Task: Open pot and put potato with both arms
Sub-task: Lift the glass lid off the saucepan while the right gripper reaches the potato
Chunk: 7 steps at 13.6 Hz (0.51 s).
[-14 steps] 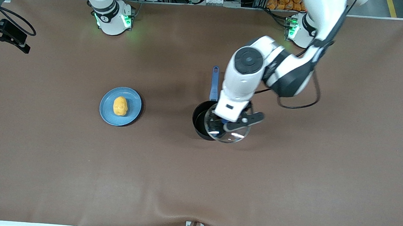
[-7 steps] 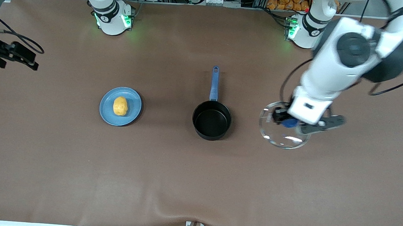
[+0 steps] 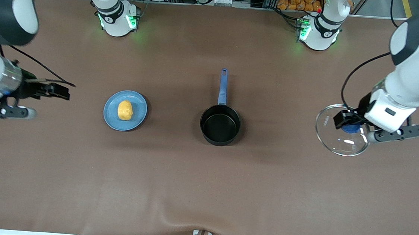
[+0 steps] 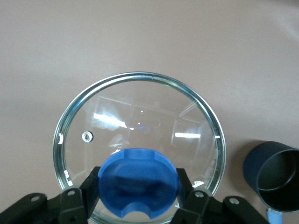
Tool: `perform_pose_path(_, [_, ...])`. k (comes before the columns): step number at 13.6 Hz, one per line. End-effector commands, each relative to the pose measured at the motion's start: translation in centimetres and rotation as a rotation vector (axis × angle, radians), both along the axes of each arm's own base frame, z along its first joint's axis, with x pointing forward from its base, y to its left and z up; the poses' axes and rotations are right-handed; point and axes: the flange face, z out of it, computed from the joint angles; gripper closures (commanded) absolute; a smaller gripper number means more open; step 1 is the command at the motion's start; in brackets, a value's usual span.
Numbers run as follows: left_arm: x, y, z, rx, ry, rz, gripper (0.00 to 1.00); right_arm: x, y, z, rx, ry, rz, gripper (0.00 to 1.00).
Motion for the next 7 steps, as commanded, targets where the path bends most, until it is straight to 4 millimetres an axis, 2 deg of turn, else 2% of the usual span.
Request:
perform_pose_path(1, [-1.1, 1.3, 0.7, -0.006, 0.006, -0.054, 0.58, -1.0, 0.9, -4.9, 0.044, 0.006, -0.059, 0.00])
perform_pose_path(3, [-2.0, 2.1, -1.8, 0.006, 0.009, -0.115, 0.58, -1.7, 1.6, -7.8, 0.054, 0.010, -0.083, 0.00])
perform_pose_path(5, [-3.2, 2.4, -6.7, -0.005, -0.037, -0.108, 0.58, -2.7, 2.5, -10.8, 0.051, 0.004, -0.075, 0.00])
perform_pose_path(6, [-3.6, 2.5, -9.0, -0.015, -0.044, -0.109, 0.58, -3.4, 3.5, -12.4, 0.050, -0.015, -0.061, 0.00])
perform_pose_path(7, [-4.0, 2.6, -10.7, -0.014, -0.046, -0.135, 0.58, -4.0, 3.8, -14.2, 0.049, -0.035, -0.060, 0.00])
